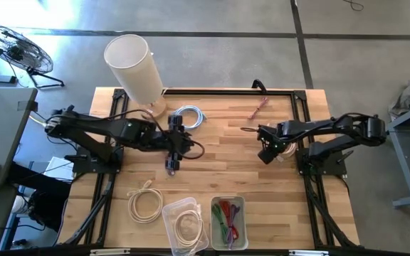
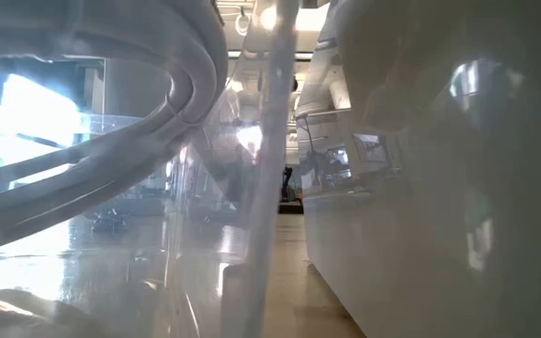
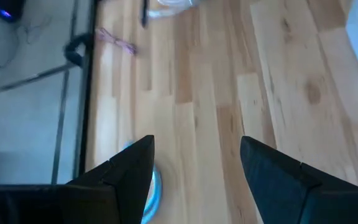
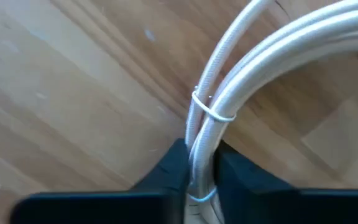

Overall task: Pick & Place USB Port
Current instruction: Put the top brown HDMI cable into the transparent bin

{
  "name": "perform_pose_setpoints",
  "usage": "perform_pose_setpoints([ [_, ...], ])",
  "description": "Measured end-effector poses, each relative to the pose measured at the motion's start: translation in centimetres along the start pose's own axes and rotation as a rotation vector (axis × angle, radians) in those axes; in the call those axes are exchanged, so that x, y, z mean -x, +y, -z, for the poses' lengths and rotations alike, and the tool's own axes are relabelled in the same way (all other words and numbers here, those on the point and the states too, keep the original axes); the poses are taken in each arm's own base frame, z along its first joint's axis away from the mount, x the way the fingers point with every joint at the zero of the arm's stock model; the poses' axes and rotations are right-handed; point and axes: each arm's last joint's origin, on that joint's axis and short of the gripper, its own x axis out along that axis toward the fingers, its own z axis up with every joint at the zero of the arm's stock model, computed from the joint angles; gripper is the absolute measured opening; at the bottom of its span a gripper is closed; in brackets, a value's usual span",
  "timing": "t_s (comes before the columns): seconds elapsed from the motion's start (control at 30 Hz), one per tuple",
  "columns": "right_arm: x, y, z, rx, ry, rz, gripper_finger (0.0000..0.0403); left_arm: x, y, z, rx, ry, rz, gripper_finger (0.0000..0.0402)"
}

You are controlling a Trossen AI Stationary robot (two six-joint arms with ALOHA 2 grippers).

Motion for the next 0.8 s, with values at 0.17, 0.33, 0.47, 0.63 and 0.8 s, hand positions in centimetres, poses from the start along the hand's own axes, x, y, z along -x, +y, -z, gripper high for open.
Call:
perform_pose_setpoints([
  [0.17, 0.1, 0.0, 0.0, 0.037, -0.012, 0.002, 0.0036, -1.3, -0.5, -0.3, -0.013, 0.024, -0.039, 0.0232],
  [0.33, 0.6, 0.0, 0.1, 0.063, -0.044, -0.060, 0.0036, -1.5, -0.5, -0.5, -0.009, 0.004, -0.030, 0.0232],
  [0.47, 1.7, 0.5, 0.0, 0.069, -0.103, -0.220, 0.0036, -0.8, -0.1, -0.8, -0.034, -0.044, -0.039, 0.0232],
  [0.63, 5.0, 2.3, 0.2, 0.115, -0.294, -0.536, 0.0036, 1.4, 0.9, -0.9, -0.057, -0.134, -0.061, 0.0232],
  [0.8, 10.5, 3.6, 1.0, 0.235, -0.620, -0.916, 0.0036, 4.7, 2.4, -0.1, -0.019, -0.200, -0.120, 0.0232],
])
